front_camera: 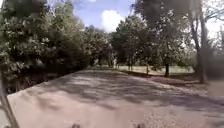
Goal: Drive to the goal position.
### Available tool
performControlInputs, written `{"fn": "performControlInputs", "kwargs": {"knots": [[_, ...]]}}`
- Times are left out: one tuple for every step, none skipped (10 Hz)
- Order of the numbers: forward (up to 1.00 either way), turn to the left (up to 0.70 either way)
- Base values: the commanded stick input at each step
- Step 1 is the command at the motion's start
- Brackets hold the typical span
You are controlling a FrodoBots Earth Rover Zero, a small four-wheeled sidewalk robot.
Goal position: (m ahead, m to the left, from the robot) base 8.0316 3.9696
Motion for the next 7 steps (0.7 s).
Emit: {"fn": "performControlInputs", "kwargs": {"knots": [[0.70,0.00],[0.70,0.00],[0.70,0.00],[0.70,0.00],[0.70,0.00],[0.70,0.00],[0.70,0.00]]}}
